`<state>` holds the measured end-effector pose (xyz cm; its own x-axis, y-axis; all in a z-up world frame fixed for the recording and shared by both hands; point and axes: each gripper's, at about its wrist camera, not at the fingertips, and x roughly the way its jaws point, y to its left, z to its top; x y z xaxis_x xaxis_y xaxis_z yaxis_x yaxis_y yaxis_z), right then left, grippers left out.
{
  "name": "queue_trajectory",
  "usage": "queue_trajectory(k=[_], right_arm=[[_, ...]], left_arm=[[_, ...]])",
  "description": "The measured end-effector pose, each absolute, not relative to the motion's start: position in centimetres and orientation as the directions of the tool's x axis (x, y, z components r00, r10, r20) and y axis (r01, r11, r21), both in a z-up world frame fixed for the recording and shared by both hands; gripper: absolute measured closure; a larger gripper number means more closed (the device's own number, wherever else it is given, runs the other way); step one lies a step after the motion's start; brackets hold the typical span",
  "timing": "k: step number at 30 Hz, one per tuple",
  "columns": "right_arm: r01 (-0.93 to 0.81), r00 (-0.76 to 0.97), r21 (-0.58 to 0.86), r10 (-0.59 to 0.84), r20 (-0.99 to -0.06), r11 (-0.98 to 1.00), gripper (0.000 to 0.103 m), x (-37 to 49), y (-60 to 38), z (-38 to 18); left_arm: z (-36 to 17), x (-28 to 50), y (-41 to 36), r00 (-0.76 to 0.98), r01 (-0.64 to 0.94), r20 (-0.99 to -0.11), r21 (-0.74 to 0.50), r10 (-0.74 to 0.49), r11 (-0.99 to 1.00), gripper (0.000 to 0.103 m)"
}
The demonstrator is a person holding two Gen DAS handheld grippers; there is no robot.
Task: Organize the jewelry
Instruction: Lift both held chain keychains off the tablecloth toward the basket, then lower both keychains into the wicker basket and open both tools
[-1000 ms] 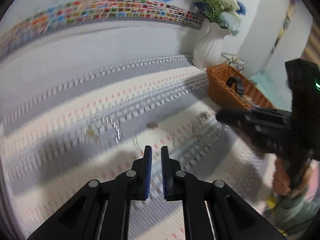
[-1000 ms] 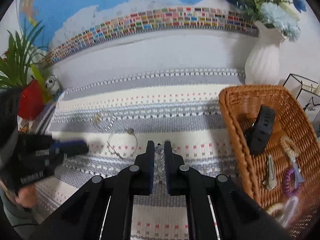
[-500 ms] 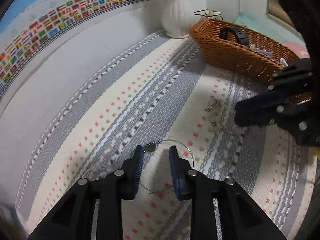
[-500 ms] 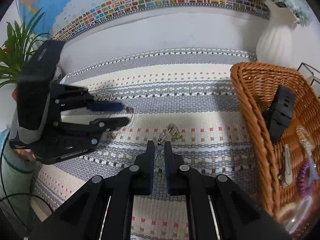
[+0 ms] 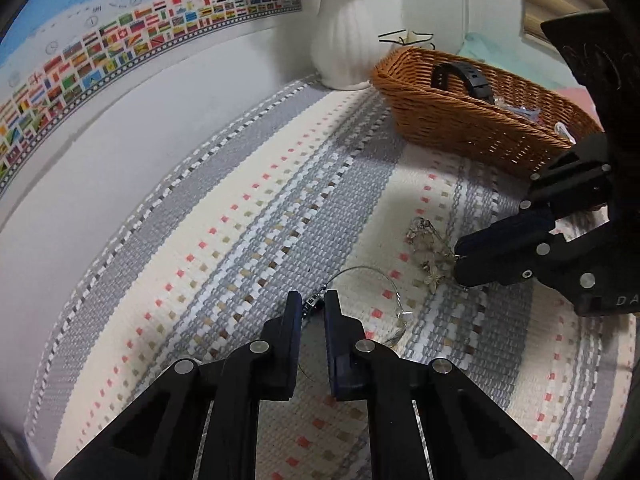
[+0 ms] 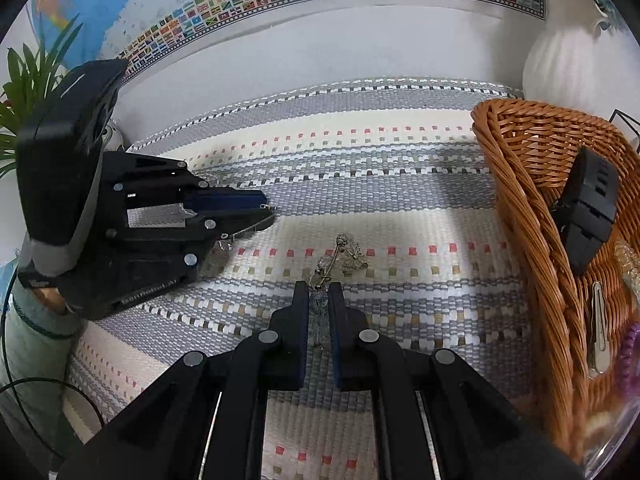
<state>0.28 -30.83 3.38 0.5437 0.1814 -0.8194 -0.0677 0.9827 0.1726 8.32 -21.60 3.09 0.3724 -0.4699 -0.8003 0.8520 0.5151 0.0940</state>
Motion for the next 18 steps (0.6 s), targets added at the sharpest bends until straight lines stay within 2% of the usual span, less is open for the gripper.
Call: queue_trajectory(k=[12, 18], right_arm=[[-0.076, 0.638, 0.166, 0.176, -0.750, 0.983, 0.093, -3.5, -31.4, 8.3], [-0.087, 0.684, 0.190, 0.198, -0.703, 0.978, 0.093, -5.7, -31.3, 11.5]], left_arm=[[7.7, 4.6, -18.8, 0.415, 0.822, -0.720, 0.036, -0.555, 0.569, 0.092], [11.5, 1.4, -18.8, 0.461, 0.820, -0.669, 0.070, -0.583, 0.569, 0.092]])
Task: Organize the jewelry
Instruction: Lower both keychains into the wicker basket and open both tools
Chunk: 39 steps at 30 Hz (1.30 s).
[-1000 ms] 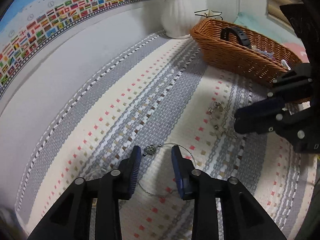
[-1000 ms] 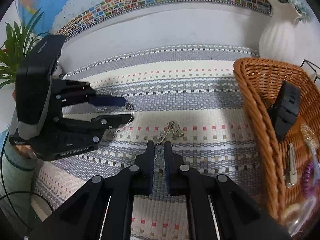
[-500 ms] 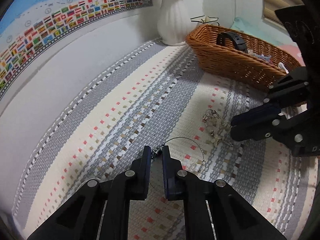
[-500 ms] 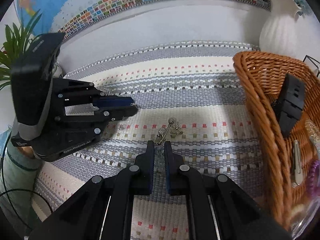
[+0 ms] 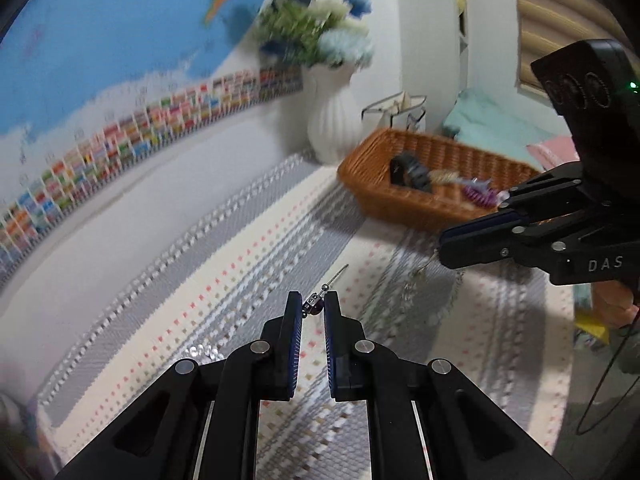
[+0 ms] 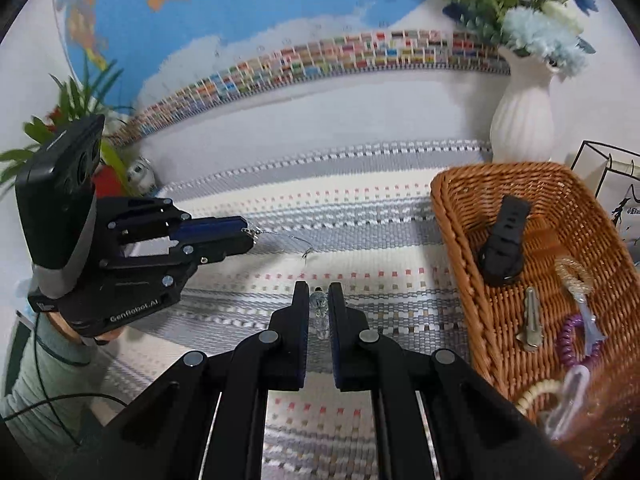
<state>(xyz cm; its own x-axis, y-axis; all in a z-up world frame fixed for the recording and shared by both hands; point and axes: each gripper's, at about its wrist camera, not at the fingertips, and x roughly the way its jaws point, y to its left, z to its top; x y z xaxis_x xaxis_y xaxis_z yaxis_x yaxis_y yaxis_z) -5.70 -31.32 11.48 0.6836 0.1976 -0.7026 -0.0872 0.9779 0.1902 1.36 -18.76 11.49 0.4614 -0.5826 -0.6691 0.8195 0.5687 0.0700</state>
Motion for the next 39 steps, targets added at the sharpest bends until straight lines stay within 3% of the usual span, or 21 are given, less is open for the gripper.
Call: queue_trajectory(k=[12, 22, 32, 39], right_arm=[[-0.065, 0.718, 0.210, 0.192, -0.669, 0.976, 0.093, -9.8, -33.0, 14.5], [0.069, 0.791, 0.140, 0.031, -0.611, 0.988, 0.093, -13.2, -39.7, 19.3], [0.262, 0.745, 0.114, -0.126, -0.655, 0.958, 0.093, -12.7, -48.1, 16.2], [0.323, 0.704, 0.125, -0.150, -0.694, 0.938, 0.093, -12.9, -51.9, 13.9]], left_arm=[[16.5, -1.8, -18.9, 0.516, 0.795, -0.590, 0.061, -0.621, 0.603, 0.092], [19.8, -2.5, -24.4, 0.475, 0.829, -0.538, 0.010, -0.696, 0.559, 0.092], [16.4, -0.5, -35.2, 0.361, 0.863, -0.621, -0.060, -0.696, 0.501, 0.092], [12.7, 0.9, -40.3, 0.301, 0.860, -0.701, -0.093, -0.646, 0.502, 0.092]])
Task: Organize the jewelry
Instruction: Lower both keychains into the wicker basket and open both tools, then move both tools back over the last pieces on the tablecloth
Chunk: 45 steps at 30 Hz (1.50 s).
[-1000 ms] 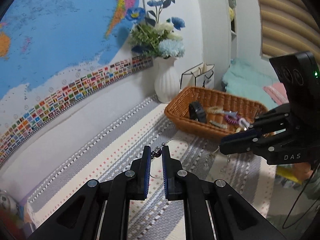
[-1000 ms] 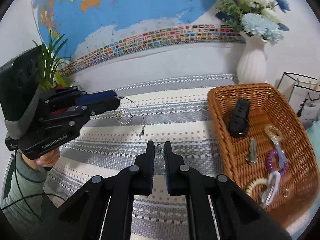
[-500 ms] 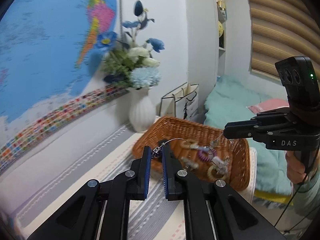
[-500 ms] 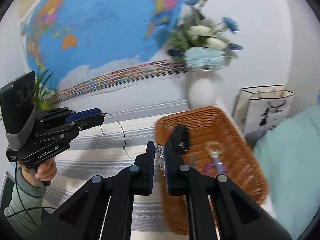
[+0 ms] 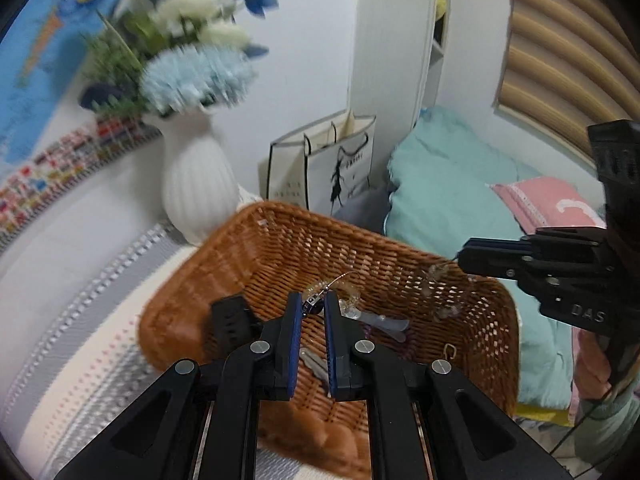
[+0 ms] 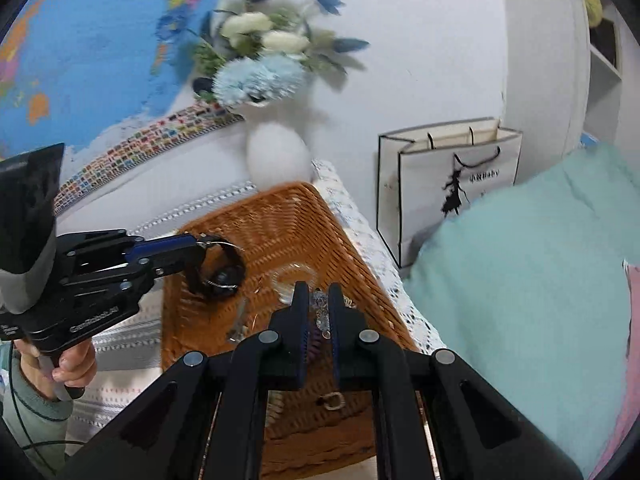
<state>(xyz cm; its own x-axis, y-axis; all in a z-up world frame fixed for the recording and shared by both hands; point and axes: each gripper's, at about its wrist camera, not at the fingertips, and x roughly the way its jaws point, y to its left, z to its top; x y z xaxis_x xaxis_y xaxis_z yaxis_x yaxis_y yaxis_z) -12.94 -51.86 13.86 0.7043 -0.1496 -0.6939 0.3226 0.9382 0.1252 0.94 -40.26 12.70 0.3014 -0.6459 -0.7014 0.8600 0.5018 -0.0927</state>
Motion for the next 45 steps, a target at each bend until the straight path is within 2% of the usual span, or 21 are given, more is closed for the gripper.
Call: queue_trajectory(k=[6, 8, 9, 10, 11, 12, 13, 17, 23, 29, 31, 38, 45], right_arm=[[0.319, 0.673, 0.150, -0.113, -0.731, 0.936, 0.091, -12.8, -52.7, 12.3], [0.313, 0.672, 0.178, -0.084, -0.736, 0.933, 0.088, -12.9, -52.9, 12.2], [0.310, 0.674, 0.194, -0.071, -0.735, 0.931, 0.083, -12.9, -52.9, 12.3], [0.312, 0.679, 0.208, -0.064, -0.731, 0.927, 0.073, -13.1, -53.0, 12.4], [0.312, 0.686, 0.216, -0.063, -0.725, 0.925, 0.068, -13.3, -52.9, 12.6], [0.310, 0.693, 0.219, -0.062, -0.719, 0.925, 0.063, -13.5, -52.7, 12.8], [0.302, 0.699, 0.216, -0.061, -0.712, 0.929, 0.062, -13.7, -52.3, 13.1], [0.278, 0.716, 0.163, -0.092, -0.692, 0.947, 0.062, -14.3, -50.0, 14.7], [0.161, 0.749, 0.152, -0.020, -0.662, 0.975, 0.062, -13.9, -44.5, 16.5], [0.004, 0.743, 0.121, 0.078, -0.665, 0.993, 0.062, -11.2, -36.6, 16.6], [-0.049, 0.729, 0.125, 0.121, -0.674, 0.991, 0.062, -10.2, -34.1, 16.4], [-0.157, 0.679, 0.090, 0.174, -0.713, 0.983, 0.062, -6.5, -26.3, 14.1], [-0.147, 0.597, 0.224, 0.268, -0.756, 0.963, 0.062, -0.8, -25.5, 11.7]], left_arm=[[10.7, 1.0, -41.8, 0.258, 0.863, -0.746, -0.107, -0.613, 0.493, 0.091], [10.8, 1.1, -41.7, 0.225, 0.862, -0.754, -0.141, -0.617, 0.487, 0.077], [11.1, 1.1, -41.4, 0.217, 0.859, -0.750, -0.158, -0.625, 0.487, 0.060], [11.5, 1.0, -40.9, 0.222, 0.856, -0.737, -0.165, -0.638, 0.490, 0.050], [11.9, 0.9, -40.4, 0.229, 0.856, -0.726, -0.167, -0.648, 0.489, 0.049], [12.3, 0.8, -39.9, 0.235, 0.856, -0.717, -0.167, -0.656, 0.489, 0.049], [12.9, 0.5, -39.1, 0.244, 0.855, -0.709, -0.165, -0.662, 0.492, 0.049], [15.2, -0.7, -35.7, 0.294, 0.848, -0.672, -0.146, -0.680, 0.510, 0.049], [19.0, -2.7, -26.3, 0.430, 0.793, -0.599, -0.106, -0.675, 0.599, 0.049], [21.6, -3.9, -15.3, 0.640, 0.632, -0.532, -0.045, -0.554, 0.774, 0.049], [21.8, -3.5, -12.2, 0.684, 0.557, -0.538, -0.049, -0.492, 0.829, 0.049], [19.5, -1.2, -6.1, 0.690, 0.430, -0.594, -0.122, -0.413, 0.894, 0.049], [15.2, 4.2, -3.3, 0.618, 0.344, -0.660, -0.260, -0.426, 0.902, 0.049]])
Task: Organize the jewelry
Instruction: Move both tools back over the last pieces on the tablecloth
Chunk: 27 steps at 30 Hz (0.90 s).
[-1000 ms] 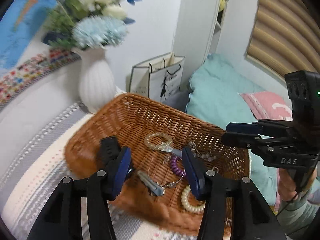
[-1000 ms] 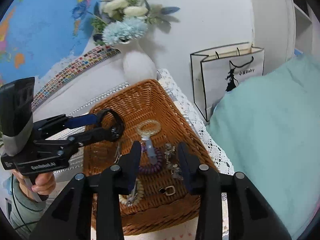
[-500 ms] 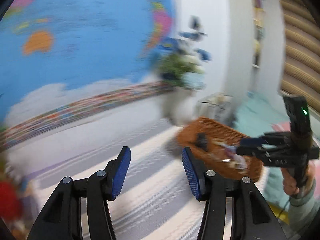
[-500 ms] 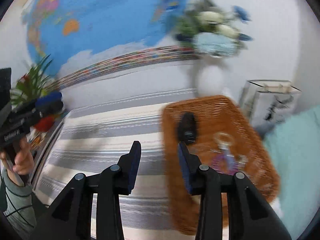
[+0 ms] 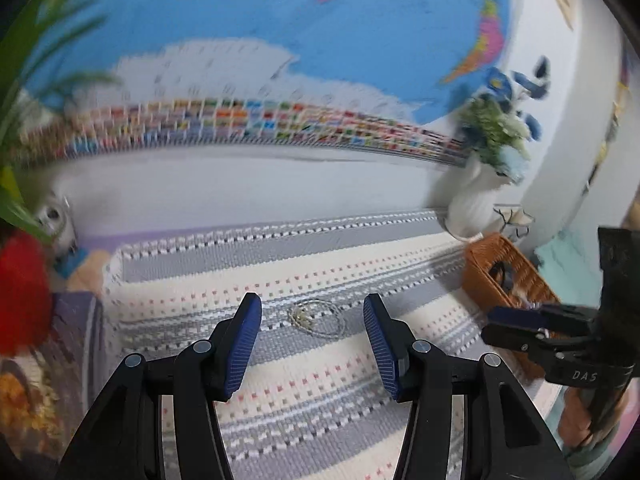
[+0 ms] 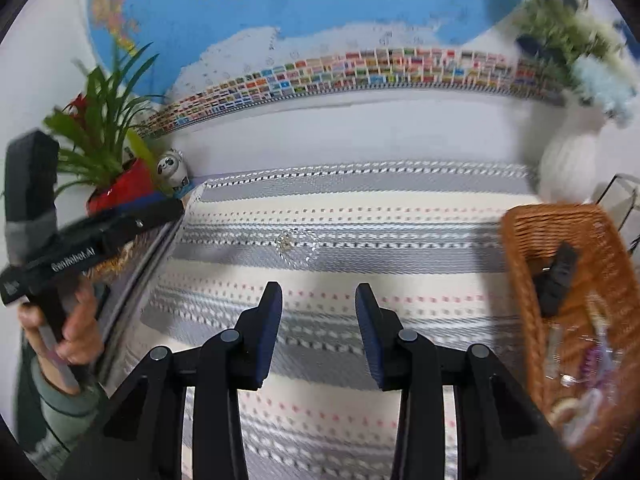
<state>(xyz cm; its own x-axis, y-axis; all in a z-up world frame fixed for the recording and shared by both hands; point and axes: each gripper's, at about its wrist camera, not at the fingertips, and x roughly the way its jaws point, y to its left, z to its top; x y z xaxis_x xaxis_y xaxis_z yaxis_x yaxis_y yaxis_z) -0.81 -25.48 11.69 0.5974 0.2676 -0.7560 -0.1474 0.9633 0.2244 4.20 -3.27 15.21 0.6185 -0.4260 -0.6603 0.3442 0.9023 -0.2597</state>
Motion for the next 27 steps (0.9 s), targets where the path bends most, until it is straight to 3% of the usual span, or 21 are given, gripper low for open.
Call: queue_trajectory(k=[12, 19, 22, 27], right_arm=[[-0.180, 0.477, 0.173, 0.240, -0.846, 0.968, 0.062, 10.3, -21.8, 4.4], [-0.226, 0.466, 0.132, 0.226, -0.856, 0.965, 0.062, 12.6, -20.5, 1.2], [-0.240, 0.489, 0.096, 0.206, -0.848, 0.966, 0.062, 12.6, -19.9, 1.1], [-0.276, 0.550, -0.057, 0.109, -0.828, 0.959, 0.064, 12.0, -17.4, 0.6]], left_arm=[[8.2, 12.5, -3.5, 0.563, 0.266, -0.704, -0.341, -0.432, 0.902, 0.049], [5.7, 12.8, -2.9, 0.578, 0.199, -0.738, -0.285, -0.347, 0.938, 0.052], [5.1, 12.9, -2.8, 0.571, 0.185, -0.740, -0.306, -0.356, 0.934, 0.061], [4.5, 12.8, -3.4, 0.551, 0.188, -0.755, -0.302, -0.355, 0.935, 0.064]])
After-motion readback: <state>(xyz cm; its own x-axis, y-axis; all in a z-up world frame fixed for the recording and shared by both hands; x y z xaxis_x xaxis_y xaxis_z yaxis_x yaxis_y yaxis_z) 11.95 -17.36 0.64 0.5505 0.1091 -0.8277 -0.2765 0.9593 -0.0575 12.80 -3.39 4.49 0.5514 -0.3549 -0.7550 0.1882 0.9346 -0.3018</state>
